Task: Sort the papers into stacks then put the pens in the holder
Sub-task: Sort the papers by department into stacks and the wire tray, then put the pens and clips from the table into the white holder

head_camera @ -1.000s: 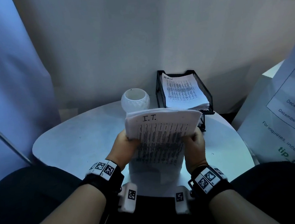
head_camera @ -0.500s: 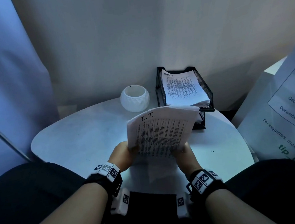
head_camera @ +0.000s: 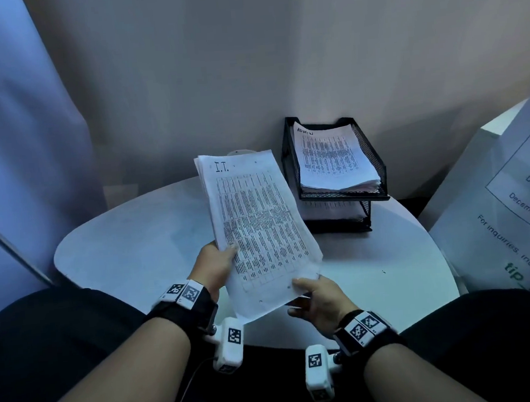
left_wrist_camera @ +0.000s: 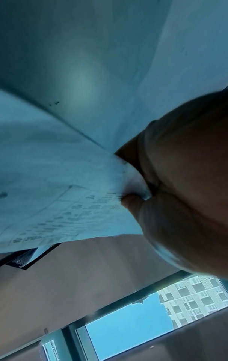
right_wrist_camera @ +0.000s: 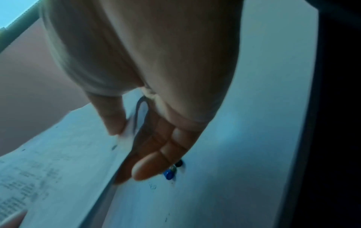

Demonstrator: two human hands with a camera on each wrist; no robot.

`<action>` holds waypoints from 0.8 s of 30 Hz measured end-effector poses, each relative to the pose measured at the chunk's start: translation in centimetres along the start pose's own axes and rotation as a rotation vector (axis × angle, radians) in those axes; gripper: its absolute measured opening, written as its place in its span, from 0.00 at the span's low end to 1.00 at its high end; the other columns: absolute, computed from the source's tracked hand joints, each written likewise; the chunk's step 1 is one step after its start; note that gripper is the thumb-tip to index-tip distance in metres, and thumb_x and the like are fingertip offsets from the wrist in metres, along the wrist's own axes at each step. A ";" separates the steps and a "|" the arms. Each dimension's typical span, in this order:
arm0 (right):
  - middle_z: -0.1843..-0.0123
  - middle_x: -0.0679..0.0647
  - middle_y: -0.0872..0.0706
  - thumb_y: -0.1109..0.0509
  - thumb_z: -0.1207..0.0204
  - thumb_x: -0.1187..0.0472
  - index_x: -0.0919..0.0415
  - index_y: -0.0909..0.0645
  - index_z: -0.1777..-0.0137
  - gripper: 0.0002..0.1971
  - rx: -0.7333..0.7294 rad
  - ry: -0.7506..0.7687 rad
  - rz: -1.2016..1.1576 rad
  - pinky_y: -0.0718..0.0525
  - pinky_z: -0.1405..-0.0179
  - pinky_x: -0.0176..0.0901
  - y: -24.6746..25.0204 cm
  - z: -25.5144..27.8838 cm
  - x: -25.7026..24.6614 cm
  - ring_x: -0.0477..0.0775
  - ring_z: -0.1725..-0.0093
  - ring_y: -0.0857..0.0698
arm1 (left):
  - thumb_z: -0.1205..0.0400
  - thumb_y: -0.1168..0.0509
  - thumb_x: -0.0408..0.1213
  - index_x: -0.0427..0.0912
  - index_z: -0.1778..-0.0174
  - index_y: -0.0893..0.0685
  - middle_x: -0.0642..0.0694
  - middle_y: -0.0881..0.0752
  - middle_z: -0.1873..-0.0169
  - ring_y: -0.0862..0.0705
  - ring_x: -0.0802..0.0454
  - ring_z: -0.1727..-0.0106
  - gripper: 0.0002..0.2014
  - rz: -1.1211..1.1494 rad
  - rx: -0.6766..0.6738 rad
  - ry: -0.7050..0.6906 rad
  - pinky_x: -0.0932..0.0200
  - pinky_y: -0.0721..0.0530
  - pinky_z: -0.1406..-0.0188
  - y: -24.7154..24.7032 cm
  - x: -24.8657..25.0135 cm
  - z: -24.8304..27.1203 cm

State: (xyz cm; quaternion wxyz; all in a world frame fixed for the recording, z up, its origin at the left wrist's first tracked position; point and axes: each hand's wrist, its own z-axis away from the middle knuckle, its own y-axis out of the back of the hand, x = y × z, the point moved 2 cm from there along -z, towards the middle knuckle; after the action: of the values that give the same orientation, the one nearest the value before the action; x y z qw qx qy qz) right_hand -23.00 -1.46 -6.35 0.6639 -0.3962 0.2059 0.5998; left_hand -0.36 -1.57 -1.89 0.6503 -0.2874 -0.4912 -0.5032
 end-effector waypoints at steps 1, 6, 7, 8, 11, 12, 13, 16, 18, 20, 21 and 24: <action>0.52 0.60 0.08 0.33 0.17 0.67 0.60 0.18 0.34 0.13 0.022 0.001 -0.009 0.15 0.69 0.46 -0.1 -0.1 0.1 0.60 0.64 0.10 | 0.10 0.34 0.38 0.39 0.55 0.19 0.42 0.20 0.61 0.21 0.45 0.61 0.09 0.002 -0.010 0.004 0.52 0.20 0.56 -0.1 0.0 0.2; 0.58 0.54 0.08 0.36 0.17 0.71 0.57 0.17 0.40 0.12 0.140 -0.039 -0.067 0.21 0.73 0.40 1.3 -0.8 0.3 0.53 0.66 0.14 | 0.11 0.34 0.37 0.38 0.44 0.13 0.36 0.07 0.53 0.08 0.41 0.60 0.08 -0.103 -0.126 -0.011 0.52 0.10 0.63 -0.7 0.8 0.7; 0.57 0.54 0.07 0.36 0.16 0.71 0.57 0.17 0.40 0.12 0.148 -0.045 -0.087 0.21 0.72 0.40 1.6 -0.9 0.3 0.53 0.68 0.13 | 0.12 0.33 0.39 0.40 0.46 0.13 0.37 0.07 0.55 0.09 0.40 0.64 0.07 -0.188 -0.138 -0.043 0.53 0.12 0.66 -0.7 1.1 0.6; 0.55 0.55 0.07 0.36 0.16 0.71 0.57 0.18 0.40 0.11 0.152 -0.047 -0.110 0.21 0.70 0.41 1.9 -0.9 0.3 0.52 0.68 0.12 | 0.13 0.32 0.40 0.42 0.48 0.12 0.38 0.06 0.56 0.08 0.38 0.67 0.06 -0.264 -0.146 -0.068 0.54 0.14 0.69 -0.8 1.3 0.4; 0.48 0.58 0.07 0.36 0.15 0.70 0.59 0.18 0.35 0.12 0.195 -0.030 -0.164 0.20 0.67 0.44 2.7 -1.1 0.0 0.54 0.65 0.11 | 0.16 0.30 0.46 0.47 0.50 0.11 0.44 0.06 0.58 0.07 0.39 0.66 0.07 -0.433 -0.176 -0.128 0.55 0.16 0.71 -0.4 2.9 -0.3; 0.46 0.59 0.07 0.36 0.15 0.70 0.60 0.18 0.35 0.13 0.213 -0.017 -0.193 0.19 0.67 0.43 3.1 -1.2 -0.1 0.54 0.64 0.10 | 0.16 0.29 0.48 0.48 0.51 0.12 0.46 0.06 0.59 0.07 0.43 0.67 0.08 -0.503 -0.183 -0.158 0.56 0.15 0.69 -0.2 3.6 -0.6; 0.44 0.59 0.07 0.36 0.15 0.70 0.60 0.17 0.35 0.13 0.243 -0.006 -0.218 0.18 0.68 0.43 3.5 -1.5 -0.2 0.55 0.65 0.09 | 0.17 0.30 0.50 0.50 0.51 0.12 0.49 0.07 0.60 0.07 0.47 0.68 0.08 -0.585 -0.189 -0.188 0.56 0.13 0.67 0.0 4.3 -0.8; 0.42 0.59 0.07 0.35 0.15 0.69 0.59 0.17 0.34 0.13 0.345 0.018 -0.294 0.19 0.68 0.44 4.9 -2.4 -0.6 0.56 0.61 0.10 | 0.16 0.30 0.52 0.53 0.50 0.13 0.53 0.07 0.60 0.07 0.54 0.66 0.07 -0.763 -0.230 -0.263 0.55 0.10 0.58 0.9 5.7 -1.6; 0.50 0.57 0.09 0.35 0.15 0.69 0.60 0.18 0.38 0.10 0.425 0.024 -0.330 0.21 0.73 0.42 5.7 -3.1 -1.2 0.54 0.65 0.15 | 0.16 0.31 0.51 0.53 0.49 0.13 0.54 0.07 0.59 0.07 0.55 0.65 0.07 -0.802 -0.262 -0.269 0.57 0.11 0.57 1.6 5.8 -2.3; 0.61 0.54 0.17 0.36 0.14 0.69 0.60 0.22 0.46 0.05 0.501 0.026 -0.343 0.26 0.82 0.37 6.5 -3.9 -2.1 0.49 0.71 0.22 | 0.15 0.32 0.50 0.53 0.49 0.12 0.54 0.07 0.59 0.07 0.56 0.64 0.07 -0.785 -0.290 -0.250 0.58 0.13 0.58 2.0 5.6 -3.0; 0.64 0.53 0.22 0.38 0.14 0.69 0.59 0.24 0.49 0.05 0.529 0.029 -0.346 0.29 0.84 0.35 6.9 -4.3 -2.7 0.48 0.73 0.26 | 0.15 0.32 0.50 0.53 0.49 0.12 0.54 0.06 0.58 0.07 0.56 0.64 0.07 -0.767 -0.304 -0.242 0.58 0.14 0.59 2.0 5.6 -3.3; 0.67 0.52 0.28 0.40 0.15 0.71 0.59 0.28 0.54 0.08 0.611 0.034 -0.336 0.32 0.86 0.32 8.0 -6.2 -4.2 0.47 0.76 0.30 | 0.15 0.32 0.50 0.53 0.51 0.11 0.54 0.06 0.58 0.07 0.56 0.65 0.07 -0.742 -0.347 -0.253 0.59 0.14 0.62 1.5 5.7 -3.9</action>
State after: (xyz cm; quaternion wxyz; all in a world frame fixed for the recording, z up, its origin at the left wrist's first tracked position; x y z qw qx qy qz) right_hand -30.27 -9.24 -9.15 0.8379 -0.2175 0.3189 0.3860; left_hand 2.51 -6.56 2.21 0.3015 -0.2559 -0.5453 -0.7391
